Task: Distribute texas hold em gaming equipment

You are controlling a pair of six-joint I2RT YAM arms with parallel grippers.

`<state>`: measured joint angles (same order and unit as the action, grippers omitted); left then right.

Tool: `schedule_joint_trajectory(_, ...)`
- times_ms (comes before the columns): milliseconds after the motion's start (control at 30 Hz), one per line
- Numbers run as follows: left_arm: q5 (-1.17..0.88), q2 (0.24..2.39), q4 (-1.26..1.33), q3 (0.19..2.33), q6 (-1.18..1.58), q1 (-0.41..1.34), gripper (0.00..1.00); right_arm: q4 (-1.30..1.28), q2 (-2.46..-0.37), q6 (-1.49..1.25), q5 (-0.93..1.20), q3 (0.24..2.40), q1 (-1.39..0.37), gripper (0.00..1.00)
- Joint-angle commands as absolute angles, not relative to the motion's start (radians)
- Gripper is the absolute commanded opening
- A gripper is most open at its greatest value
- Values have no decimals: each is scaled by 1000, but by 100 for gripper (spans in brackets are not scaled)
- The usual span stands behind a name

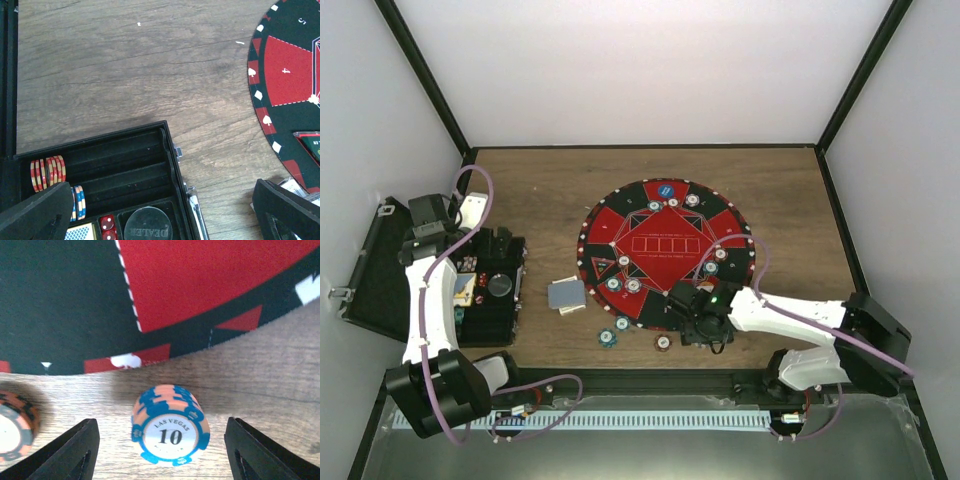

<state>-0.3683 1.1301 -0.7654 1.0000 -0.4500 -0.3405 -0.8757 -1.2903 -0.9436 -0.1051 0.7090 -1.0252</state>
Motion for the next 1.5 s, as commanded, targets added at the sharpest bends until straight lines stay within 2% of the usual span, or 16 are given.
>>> schedule_joint_trajectory(0,-380,1115,-774,1018,-461,-342,100,-897,-1303,-1032,-131,686,-1056,71)
schedule_joint_trajectory(267,-379,1120,-770,1020,-459,-343,100,-874,-1269,-1041,-118,640,-1057,67)
schedule_joint_trajectory(700,-377,1120,-774,1025,-456,-342,100,-817,-1303,-1008,-109,648,-1057,52)
schedule_joint_trajectory(1000,-384,1124,-772,1018,-454,-342,100,-830,-1288,-1002,-110,660,-1056,35)
schedule_joint_trajectory(1233,-383,1121,-772,1017,-457,-342,100,-867,-1266,-987,-109,711,-1057,30)
schedule_joint_trajectory(1467,-385,1121,-772,1007,-471,-342,100,-916,-1270,-937,-124,831,-1049,29)
